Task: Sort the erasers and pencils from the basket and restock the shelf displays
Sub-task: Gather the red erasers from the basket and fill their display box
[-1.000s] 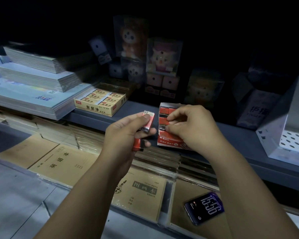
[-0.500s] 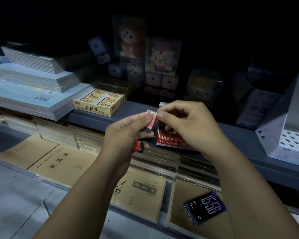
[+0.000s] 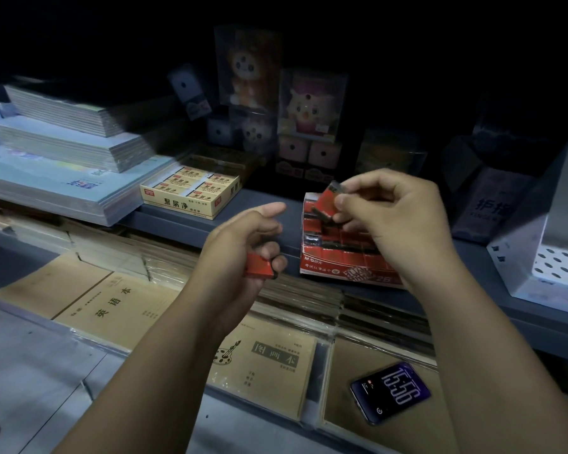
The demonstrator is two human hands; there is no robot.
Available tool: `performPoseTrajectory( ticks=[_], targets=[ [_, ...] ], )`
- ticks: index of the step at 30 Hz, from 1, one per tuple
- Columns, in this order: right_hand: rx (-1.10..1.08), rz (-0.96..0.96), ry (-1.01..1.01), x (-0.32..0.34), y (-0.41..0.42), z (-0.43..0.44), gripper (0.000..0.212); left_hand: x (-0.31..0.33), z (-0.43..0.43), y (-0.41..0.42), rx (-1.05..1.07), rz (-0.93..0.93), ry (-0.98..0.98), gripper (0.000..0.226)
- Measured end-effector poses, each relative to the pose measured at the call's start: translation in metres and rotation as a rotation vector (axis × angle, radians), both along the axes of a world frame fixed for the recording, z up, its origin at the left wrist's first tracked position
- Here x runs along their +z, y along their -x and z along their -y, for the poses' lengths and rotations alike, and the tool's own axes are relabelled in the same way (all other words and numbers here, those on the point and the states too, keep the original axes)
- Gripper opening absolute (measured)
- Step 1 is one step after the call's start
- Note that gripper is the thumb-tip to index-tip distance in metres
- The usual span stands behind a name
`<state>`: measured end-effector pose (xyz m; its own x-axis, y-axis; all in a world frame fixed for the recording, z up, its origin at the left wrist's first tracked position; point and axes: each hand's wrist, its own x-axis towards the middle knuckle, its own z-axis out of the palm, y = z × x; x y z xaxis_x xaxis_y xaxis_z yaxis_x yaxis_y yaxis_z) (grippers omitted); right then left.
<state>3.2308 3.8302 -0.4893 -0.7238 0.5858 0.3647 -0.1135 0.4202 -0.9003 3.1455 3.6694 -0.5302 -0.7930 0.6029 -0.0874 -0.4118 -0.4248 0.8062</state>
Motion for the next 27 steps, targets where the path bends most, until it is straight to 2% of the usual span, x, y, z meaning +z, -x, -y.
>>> performPoseTrajectory(
  ticks=[3, 6, 12, 18, 23, 27],
  targets=[
    [-0.120, 0.081, -0.164, -0.005, -0.002, -0.012, 0.016, 0.003, 0.002, 0.001, 0.013, 0.061, -0.131, 0.062],
    [-0.114, 0.181, -0.267, -0.008, -0.004, -0.014, 0.016, 0.006, 0.005, 0.004, 0.062, 0.114, -0.244, 0.072],
    [-0.024, 0.352, -0.442, -0.013, -0.002, -0.010, 0.022, 0.003, 0.003, 0.004, 0.132, 0.138, -0.233, 0.065],
    [-0.015, 0.380, -0.462, -0.010, -0.002, -0.010, 0.014, 0.003, -0.002, 0.002, 0.125, 0.082, -0.132, 0.046],
    [0.002, 0.418, -0.489, -0.011, -0.002, -0.012, 0.010, 0.003, 0.000, -0.004, 0.045, -0.022, -0.063, 0.046],
    [-0.004, 0.313, -0.473, -0.010, -0.004, -0.011, 0.007, 0.002, -0.001, -0.008, 0.062, -0.087, 0.021, 0.042]
  ],
)
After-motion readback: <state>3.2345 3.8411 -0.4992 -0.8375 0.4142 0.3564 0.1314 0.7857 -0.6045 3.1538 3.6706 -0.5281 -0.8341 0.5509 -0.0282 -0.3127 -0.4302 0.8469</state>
